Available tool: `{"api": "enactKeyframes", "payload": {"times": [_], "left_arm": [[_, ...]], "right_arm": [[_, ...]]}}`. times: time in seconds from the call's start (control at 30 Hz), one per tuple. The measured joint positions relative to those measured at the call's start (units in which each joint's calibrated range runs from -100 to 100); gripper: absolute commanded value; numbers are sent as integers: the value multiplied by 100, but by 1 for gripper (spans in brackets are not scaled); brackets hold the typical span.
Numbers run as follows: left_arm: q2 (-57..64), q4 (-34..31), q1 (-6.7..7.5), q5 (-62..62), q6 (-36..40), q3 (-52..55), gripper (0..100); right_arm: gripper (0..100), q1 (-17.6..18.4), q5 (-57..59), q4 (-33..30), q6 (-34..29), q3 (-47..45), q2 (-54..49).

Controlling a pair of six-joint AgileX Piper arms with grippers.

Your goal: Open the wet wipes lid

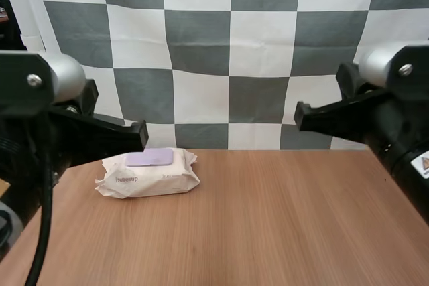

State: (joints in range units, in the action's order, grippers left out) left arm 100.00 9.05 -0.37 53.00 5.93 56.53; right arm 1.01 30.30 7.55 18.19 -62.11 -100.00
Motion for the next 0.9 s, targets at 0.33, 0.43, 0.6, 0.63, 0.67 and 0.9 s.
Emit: {"api": "enactKeyframes", "payload": {"times": [0.33, 0.43, 0.6, 0.63, 0.67, 0.9], "left_arm": [[0, 8, 0, -1222, 0, -1894, 0], [0, 59, 0, -1609, 0, -2130, 0], [0, 152, 0, -2053, -39, -2143, 0], [0, 144, 0, -2053, -70, -2143, 0], [0, 144, 0, -2053, -98, -2143, 0], [-878, -240, -14, -372, -648, -2143, 0]], "right_arm": [[0, 0, -636, 523, 0, 564, 0], [0, 0, -625, 523, 9, 564, 0], [0, 0, -179, 533, 330, 564, 54], [0, 0, -116, 533, 366, 564, 83], [0, 0, 84, 533, 433, 581, 216], [0, 0, 2009, 613, 1237, 1238, 1573]]}}
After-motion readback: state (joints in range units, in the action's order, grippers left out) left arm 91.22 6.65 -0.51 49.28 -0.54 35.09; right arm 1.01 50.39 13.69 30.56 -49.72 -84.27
